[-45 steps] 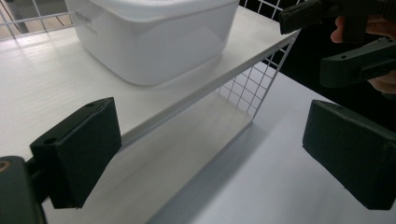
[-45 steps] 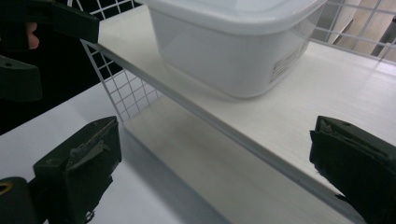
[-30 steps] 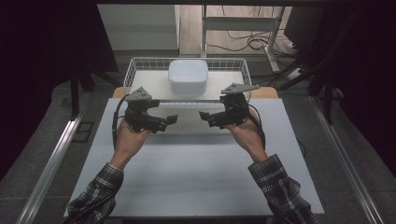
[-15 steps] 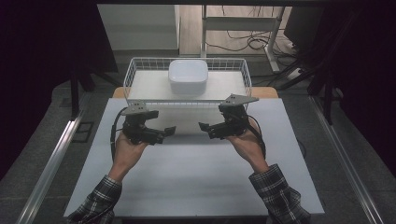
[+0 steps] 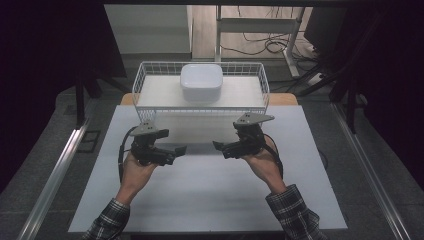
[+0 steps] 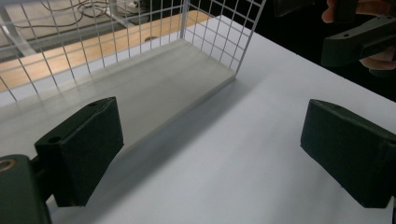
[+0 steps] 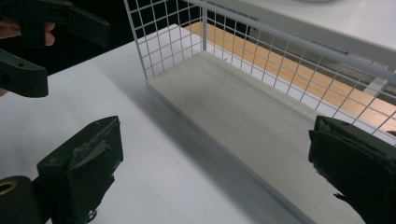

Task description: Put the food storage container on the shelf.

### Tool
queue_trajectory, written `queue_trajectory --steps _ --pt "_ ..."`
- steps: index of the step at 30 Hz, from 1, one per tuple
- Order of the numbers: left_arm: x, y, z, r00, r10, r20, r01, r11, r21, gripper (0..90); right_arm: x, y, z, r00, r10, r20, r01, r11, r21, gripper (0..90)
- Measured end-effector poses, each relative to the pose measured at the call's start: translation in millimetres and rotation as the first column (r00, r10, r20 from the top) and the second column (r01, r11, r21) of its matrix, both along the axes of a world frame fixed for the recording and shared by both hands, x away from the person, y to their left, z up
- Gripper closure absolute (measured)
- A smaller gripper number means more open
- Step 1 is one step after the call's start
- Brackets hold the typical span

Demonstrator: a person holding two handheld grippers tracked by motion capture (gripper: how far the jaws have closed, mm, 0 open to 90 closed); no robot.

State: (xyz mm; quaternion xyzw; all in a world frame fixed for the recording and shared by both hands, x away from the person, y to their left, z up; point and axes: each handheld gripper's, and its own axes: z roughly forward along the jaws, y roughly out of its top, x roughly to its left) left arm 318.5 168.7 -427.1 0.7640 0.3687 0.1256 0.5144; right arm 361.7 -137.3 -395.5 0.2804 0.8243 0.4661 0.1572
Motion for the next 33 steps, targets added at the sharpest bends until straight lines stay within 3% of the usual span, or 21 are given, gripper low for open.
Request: queue_trajectory --steps 14,23,33 --pt "-13.4 1.1 -30.0 0.9992 -0.009 -0.038 0.009 1.0000 -0.003 6.2 -6.6 -4.1 -19.5 1.0000 0.001 -0.009 -0.001 1.000 -0.028 3.0" --pt "-24.6 4.7 -36.2 0.9989 -0.010 -0.046 0.010 0.9999 0.002 6.1 -19.7 -13.3 -21.9 1.0000 0.007 -0.001 -0.008 0.999 -0.043 3.1" --pt "-38.9 13.7 -43.5 0.9985 0.004 -0.055 -0.005 0.9999 -0.014 6.1 -31.8 -18.4 -29.5 0.9995 0.022 -0.023 -0.023 0.999 -0.043 3.1"
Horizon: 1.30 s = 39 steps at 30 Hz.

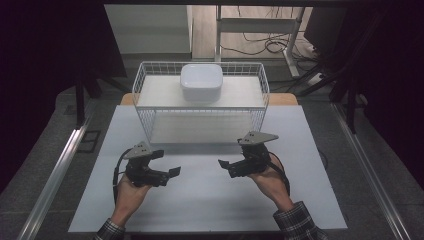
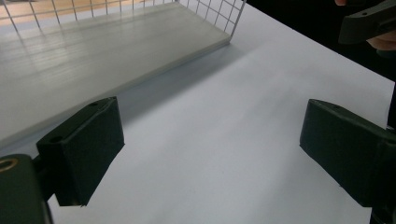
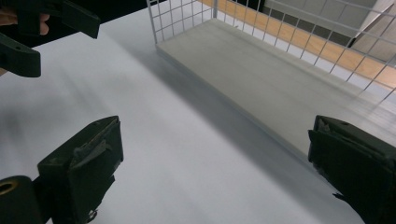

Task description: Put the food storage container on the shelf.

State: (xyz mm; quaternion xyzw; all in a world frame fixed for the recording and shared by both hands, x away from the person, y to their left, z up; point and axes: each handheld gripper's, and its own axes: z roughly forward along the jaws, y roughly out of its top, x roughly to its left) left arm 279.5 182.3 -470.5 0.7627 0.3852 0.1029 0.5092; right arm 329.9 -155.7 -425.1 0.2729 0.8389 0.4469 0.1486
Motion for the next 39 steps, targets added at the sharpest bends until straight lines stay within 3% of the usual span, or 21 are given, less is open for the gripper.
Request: queue_trajectory --steps 21,39 --pt "-31.1 0.1 -27.0 0.9995 -0.014 -0.028 0.014 0.9997 0.021 6.1 -26.0 -10.3 -26.9 0.9998 0.019 -0.009 -0.020 0.999 -0.032 3.1" --pt "-48.3 13.7 -38.8 0.9991 0.024 -0.034 -0.021 0.9952 0.095 5.8 -39.6 -31.1 -44.3 0.9996 -0.009 -0.026 0.007 0.998 -0.066 0.6"
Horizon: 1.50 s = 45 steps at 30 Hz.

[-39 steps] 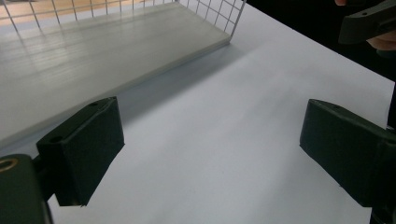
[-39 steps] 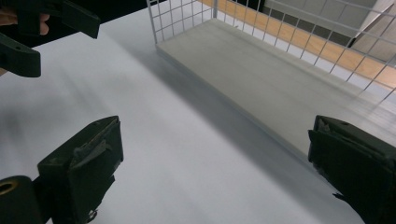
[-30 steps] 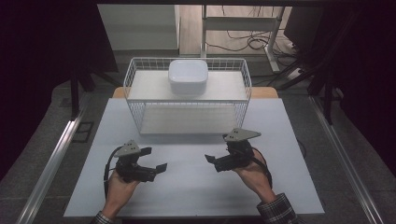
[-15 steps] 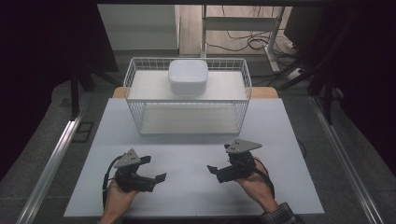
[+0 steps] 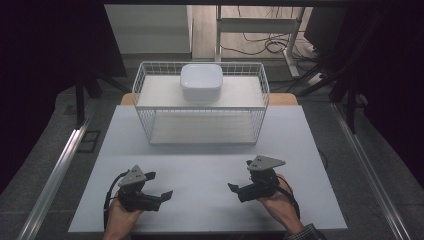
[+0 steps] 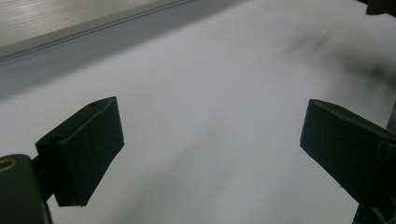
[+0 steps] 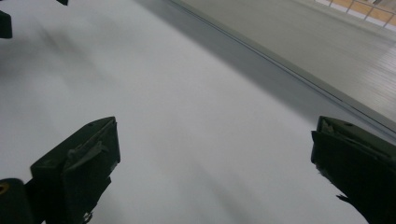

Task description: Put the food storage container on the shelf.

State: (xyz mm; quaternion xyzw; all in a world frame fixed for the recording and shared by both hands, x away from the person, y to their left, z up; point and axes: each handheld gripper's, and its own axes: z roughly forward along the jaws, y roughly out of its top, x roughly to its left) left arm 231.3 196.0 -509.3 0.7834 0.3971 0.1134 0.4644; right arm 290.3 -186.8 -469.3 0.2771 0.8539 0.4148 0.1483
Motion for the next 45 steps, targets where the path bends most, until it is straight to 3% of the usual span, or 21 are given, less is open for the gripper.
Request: queue_trajectory --steps 22,37,45 --pt "-26.4 41.3 -5.5 0.9948 0.102 0.010 -0.102 0.9944 0.029 5.5 -15.0 -44.1 1.9 0.9952 -0.096 0.020 0.096 0.995 0.005 0.1" --pt "-47.5 77.6 -11.3 0.9782 0.206 0.024 -0.207 0.9775 0.040 5.4 -26.2 -69.1 -7.4 0.9860 -0.165 0.025 0.166 0.986 -0.025 0.4" --pt "-53.8 86.0 -15.8 0.9733 0.229 0.015 -0.230 0.9722 0.046 5.2 -30.6 -80.6 -15.0 0.9797 -0.201 0.008 0.201 0.979 -0.030 0.2"
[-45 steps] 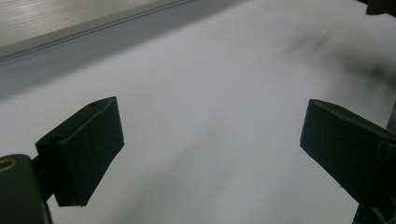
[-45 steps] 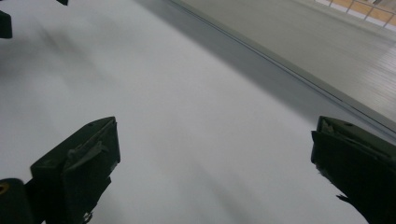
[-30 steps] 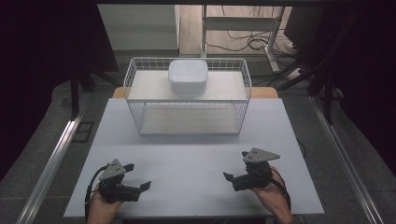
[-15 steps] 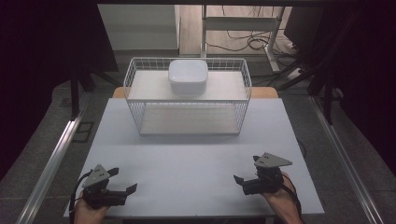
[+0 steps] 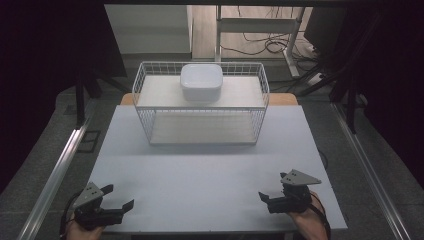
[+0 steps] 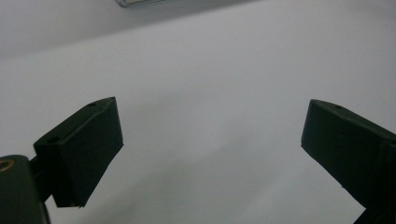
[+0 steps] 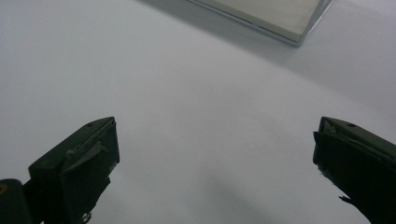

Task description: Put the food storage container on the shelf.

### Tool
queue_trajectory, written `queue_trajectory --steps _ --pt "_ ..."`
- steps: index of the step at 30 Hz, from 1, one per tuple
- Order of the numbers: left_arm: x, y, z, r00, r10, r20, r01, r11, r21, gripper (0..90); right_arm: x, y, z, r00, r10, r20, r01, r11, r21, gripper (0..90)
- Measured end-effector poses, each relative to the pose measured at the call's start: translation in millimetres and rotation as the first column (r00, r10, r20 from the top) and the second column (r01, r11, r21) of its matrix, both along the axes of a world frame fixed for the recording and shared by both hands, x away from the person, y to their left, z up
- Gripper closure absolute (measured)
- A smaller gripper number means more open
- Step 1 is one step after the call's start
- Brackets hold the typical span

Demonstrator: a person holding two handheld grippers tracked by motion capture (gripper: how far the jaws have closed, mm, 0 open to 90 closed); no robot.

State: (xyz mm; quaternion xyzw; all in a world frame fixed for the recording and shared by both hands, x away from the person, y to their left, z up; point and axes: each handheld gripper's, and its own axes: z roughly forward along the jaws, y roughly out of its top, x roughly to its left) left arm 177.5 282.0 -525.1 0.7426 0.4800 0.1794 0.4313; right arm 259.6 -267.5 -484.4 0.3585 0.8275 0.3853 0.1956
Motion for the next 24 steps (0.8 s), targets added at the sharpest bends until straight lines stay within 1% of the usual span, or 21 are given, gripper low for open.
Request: queue_trajectory --steps 5,8,11,12,16,18,20,22,24 --pt "-0.6 0.6 -2.6 0.9999 -0.003 -0.015 0.003 1.0000 0.005 5.1 -2.2 -7.1 -6.4 0.9996 -0.020 -0.023 0.020 1.000 -0.001 0.1" --pt "0.5 -1.0 -4.3 0.9996 -0.010 -0.027 0.010 0.9999 0.013 4.8 -3.8 -11.1 -10.8 0.9989 -0.034 -0.032 0.034 0.999 -0.012 0.0" --pt "2.0 -2.3 -6.6 0.9987 -0.015 -0.048 0.016 0.9996 0.022 4.5 -5.7 -13.6 -14.2 0.9980 -0.043 -0.046 0.041 0.999 -0.028 0.0" --pt "2.2 -2.4 -6.5 0.9987 -0.015 -0.048 0.016 0.9996 0.022 4.5 -6.4 -14.0 -15.0 0.9977 -0.046 -0.051 0.044 0.999 -0.031 0.0" --pt "3.8 0.0 -7.7 0.9979 -0.012 -0.064 0.012 0.9999 0.003 4.6 -7.2 -15.1 -18.6 0.9953 -0.052 -0.081 0.049 0.998 -0.045 0.0" --pt "4.7 1.3 -8.5 0.9972 -0.005 -0.075 0.005 0.9999 -0.010 4.7 -7.5 -15.6 -18.2 0.9954 -0.058 -0.076 0.056 0.998 -0.040 0.0" --pt "5.3 2.4 -8.8 0.9967 -0.004 -0.081 0.002 0.9998 -0.020 4.8 -6.7 -16.3 -18.7 0.9948 -0.063 -0.080 0.060 0.998 -0.037 0.0" --pt "5.8 2.4 -8.8 0.9962 -0.003 -0.087 0.001 0.9997 -0.023 4.9 -6.0 -17.1 -18.7 0.9940 -0.067 -0.086 0.064 0.997 -0.030 0.0" --pt "6.7 1.8 -9.1 0.9958 -0.007 -0.092 0.005 0.9998 -0.017 5.3 -5.4 -17.6 -18.9 0.9933 -0.071 -0.091 0.069 0.997 -0.033 0.0"
